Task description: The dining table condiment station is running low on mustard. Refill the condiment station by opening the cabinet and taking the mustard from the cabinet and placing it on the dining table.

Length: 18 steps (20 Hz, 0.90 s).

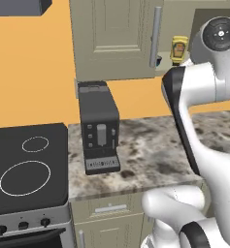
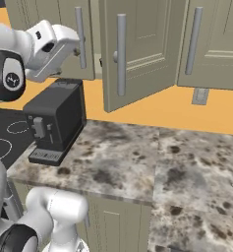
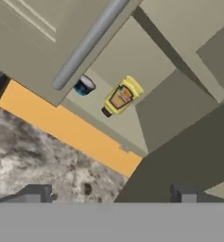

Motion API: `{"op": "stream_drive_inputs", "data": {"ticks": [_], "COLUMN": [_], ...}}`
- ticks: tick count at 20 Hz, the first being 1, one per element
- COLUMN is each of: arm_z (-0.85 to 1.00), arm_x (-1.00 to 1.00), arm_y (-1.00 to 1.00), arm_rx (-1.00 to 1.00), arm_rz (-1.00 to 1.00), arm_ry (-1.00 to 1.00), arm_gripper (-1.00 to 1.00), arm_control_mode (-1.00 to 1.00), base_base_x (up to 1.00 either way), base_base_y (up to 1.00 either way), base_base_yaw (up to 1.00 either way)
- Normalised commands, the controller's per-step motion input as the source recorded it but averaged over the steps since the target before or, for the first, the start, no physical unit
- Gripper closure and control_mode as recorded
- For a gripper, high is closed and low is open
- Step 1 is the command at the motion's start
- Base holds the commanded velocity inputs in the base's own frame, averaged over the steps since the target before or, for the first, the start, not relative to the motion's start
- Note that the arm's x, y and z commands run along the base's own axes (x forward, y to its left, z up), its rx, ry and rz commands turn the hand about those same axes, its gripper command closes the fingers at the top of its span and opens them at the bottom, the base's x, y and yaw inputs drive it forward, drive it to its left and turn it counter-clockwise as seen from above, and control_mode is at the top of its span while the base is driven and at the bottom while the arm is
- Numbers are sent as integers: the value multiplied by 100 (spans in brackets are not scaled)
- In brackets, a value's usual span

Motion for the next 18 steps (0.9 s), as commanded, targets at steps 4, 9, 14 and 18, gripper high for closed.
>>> {"op": "stream_drive_inputs", "data": {"ticks": [4,9,14,18], "arm_z": [0,0,0,-4], "arm_x": [63,58,41,28], "arm_y": [-18,-15,-40,-64], "arm_rx": [-16,-15,-13,-12], "arm_rz": [0,0,0,-2], "arm_ry": [34,27,20,23], "arm_gripper": [-100,-100,-100,-100], "arm_control_mode": [-100,-100,-100,-100], "base_base_x": [0,0,0,0], "base_base_y": [0,0,0,0], "base_base_yaw": [0,0,0,0]}}
